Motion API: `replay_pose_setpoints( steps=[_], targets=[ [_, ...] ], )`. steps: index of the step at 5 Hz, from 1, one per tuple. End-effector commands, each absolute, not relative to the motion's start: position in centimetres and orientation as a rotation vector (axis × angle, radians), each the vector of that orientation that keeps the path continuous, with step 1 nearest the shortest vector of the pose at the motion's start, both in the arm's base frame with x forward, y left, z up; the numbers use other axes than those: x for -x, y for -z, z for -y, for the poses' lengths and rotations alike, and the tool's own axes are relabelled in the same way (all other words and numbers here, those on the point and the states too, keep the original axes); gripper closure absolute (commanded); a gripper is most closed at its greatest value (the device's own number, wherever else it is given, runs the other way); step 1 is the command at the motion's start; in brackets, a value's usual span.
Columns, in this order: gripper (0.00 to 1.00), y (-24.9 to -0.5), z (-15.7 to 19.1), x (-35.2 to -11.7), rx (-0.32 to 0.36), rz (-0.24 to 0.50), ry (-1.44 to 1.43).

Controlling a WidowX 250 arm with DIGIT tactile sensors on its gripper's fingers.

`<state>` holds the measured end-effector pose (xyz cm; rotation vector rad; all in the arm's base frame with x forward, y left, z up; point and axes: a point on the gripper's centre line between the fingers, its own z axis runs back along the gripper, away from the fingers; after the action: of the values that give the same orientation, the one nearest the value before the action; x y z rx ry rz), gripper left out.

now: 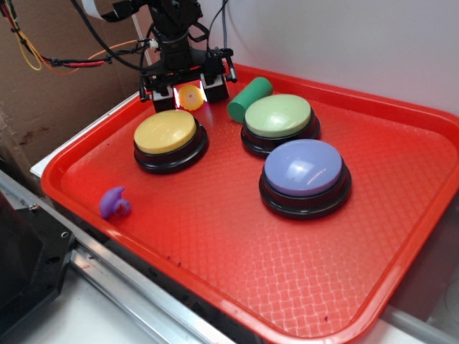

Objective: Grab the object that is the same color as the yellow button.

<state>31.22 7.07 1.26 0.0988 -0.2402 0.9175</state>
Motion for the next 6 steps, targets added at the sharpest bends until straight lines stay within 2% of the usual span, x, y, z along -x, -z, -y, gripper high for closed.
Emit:
replay_pose_setpoints(
  steps=[1,3,4,5,6],
  targets=[
    [1.0,-7.8,-5.1,-30.3,-0.061,0.234,-0.564],
    [1.0,-12.5,0.2,-26.6,0.014,0.177,-0.315],
    [1.0,-14.8,3.2,-24.0,0.045,0.17,-0.207],
    [1.0,-15.5,5.0,-21.7,0.075,0.134,-0.142],
    [1.0,-15.0,6.1,-20.7,0.057,0.153,-0.119]
  ],
)
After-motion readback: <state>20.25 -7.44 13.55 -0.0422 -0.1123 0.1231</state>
